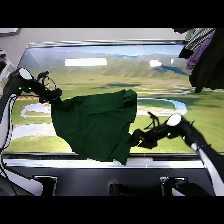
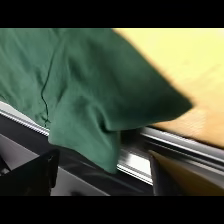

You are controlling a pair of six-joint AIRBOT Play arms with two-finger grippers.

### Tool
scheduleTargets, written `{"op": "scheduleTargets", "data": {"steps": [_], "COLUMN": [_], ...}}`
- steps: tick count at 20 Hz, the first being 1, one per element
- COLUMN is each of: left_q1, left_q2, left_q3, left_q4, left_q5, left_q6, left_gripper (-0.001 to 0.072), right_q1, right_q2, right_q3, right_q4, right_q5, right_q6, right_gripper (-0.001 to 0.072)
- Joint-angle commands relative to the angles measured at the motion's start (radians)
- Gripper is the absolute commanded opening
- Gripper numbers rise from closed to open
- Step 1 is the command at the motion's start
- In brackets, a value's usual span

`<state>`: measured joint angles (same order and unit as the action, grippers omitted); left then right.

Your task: Fold the clothes and pants, and hang the long-sleeved shirts on hangers.

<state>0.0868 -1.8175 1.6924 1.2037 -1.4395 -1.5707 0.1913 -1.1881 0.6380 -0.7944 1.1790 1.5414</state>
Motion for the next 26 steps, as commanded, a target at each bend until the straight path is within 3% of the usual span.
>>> {"op": "scheduleTargets", "data": {"steps": [1,4,5,6,8,10,14,20,23,26], "left_q1": [0.001,0.001,0.001,0.002,0.007,0.019,0.078,0.208,0.282,0.345], "left_q2": [0.001,0.001,0.001,0.001,0.010,0.040,0.183,0.528,0.711,0.866], "left_q3": [0.001,0.001,0.001,0.001,0.001,0.005,0.064,0.232,0.264,0.263], "left_q4": [0.000,0.000,0.000,0.001,0.000,-0.001,-0.039,-0.056,-0.055,-0.048], "left_q5": [-0.013,-0.013,-0.012,-0.013,-0.012,-0.010,-0.011,-0.008,-0.008,-0.008], "left_q6": [0.000,0.000,0.000,0.000,0.000,0.001,0.000,-0.079,-0.131,-0.161], "left_gripper": [0.0017,0.0017,0.0016,0.0016,0.0016,0.0016,0.0016,0.0016,0.0016,0.0016], "right_q1": [0.137,0.213,0.219,0.219,0.216,0.216,0.117,-0.256,-0.392,-0.449], "right_q2": [0.033,0.011,-0.001,-0.009,0.003,0.055,0.222,0.422,0.457,0.455], "right_q3": [-0.113,-0.113,-0.113,-0.113,-0.105,-0.068,0.153,0.750,1.058,1.293], "right_q4": [0.076,0.076,0.077,0.083,0.096,0.127,0.103,0.031,-0.004,-0.154], "right_q5": [-0.215,-0.335,-0.353,-0.357,-0.350,-0.343,-0.251,-0.037,-0.023,-0.054], "right_q6": [0.052,0.121,0.138,0.138,0.113,0.064,0.062,0.044,0.040,0.077], "right_gripper": [0.0632,0.0615,0.0550,0.0404,0.0030,0.0029,0.0028,0.0028,0.0028,0.0028]}}
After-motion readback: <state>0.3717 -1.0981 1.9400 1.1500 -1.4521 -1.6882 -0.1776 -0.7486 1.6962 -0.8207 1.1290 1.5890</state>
